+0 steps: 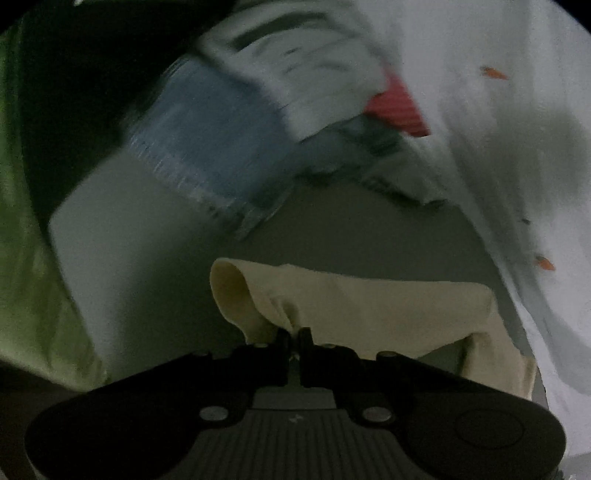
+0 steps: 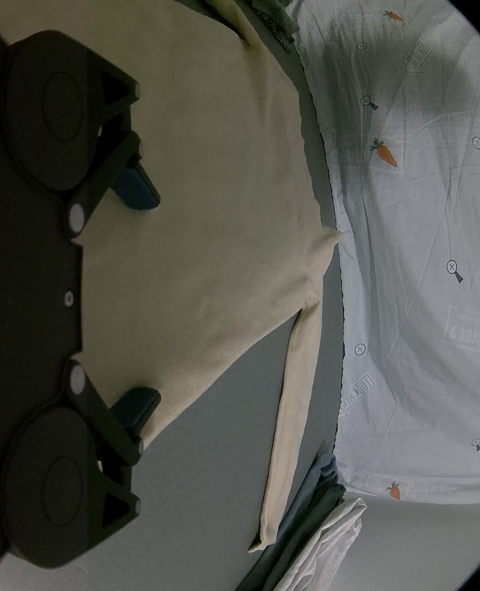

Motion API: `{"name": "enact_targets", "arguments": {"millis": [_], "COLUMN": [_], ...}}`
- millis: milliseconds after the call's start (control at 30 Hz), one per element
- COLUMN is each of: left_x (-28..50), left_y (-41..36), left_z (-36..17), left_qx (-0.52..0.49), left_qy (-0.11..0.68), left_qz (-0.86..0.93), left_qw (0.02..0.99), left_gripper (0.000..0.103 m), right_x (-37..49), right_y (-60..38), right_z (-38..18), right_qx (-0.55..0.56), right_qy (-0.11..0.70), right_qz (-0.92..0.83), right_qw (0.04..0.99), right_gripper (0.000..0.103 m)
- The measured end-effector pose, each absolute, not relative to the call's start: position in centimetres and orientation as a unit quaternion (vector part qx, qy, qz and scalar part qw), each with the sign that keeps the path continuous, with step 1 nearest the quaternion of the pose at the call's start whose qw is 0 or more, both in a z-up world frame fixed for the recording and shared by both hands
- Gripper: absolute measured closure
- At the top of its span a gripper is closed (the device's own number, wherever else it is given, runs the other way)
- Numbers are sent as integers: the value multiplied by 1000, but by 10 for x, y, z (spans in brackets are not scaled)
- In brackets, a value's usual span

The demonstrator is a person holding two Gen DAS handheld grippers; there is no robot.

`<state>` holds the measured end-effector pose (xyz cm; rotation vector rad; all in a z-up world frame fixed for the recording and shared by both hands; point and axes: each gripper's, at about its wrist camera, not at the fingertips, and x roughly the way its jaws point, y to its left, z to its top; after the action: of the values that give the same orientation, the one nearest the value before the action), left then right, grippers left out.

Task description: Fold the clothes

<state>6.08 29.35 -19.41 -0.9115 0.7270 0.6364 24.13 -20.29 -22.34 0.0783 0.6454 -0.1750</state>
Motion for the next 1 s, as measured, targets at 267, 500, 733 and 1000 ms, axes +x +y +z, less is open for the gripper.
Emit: {"name": "enact_targets", "arguments": {"millis": [267,500,733,1000], "left_x": [66,81,128,242], "left_y": [278,264,246,216], "left_z": [-216,-199,-170,-151], "left_qx": [-376,-336,-314,-223], "left_qy": [372,381,348,359], "left_qz": [312,318,283,169], "left_qw": [789,800,837,891], "left_gripper": [88,66,56,43], "right_x": [244,255,254,314], "right_y": [-208,-221,-249,-267], "right_z": [-221,-207,-188,-168], "right_qx": [30,21,8,13], "right_qy": [333,409,383,344], "right_qz": [-64,-14,-22,-18], "right_qw": [940,912,923,939], "right_gripper": [0,0,0,10]}}
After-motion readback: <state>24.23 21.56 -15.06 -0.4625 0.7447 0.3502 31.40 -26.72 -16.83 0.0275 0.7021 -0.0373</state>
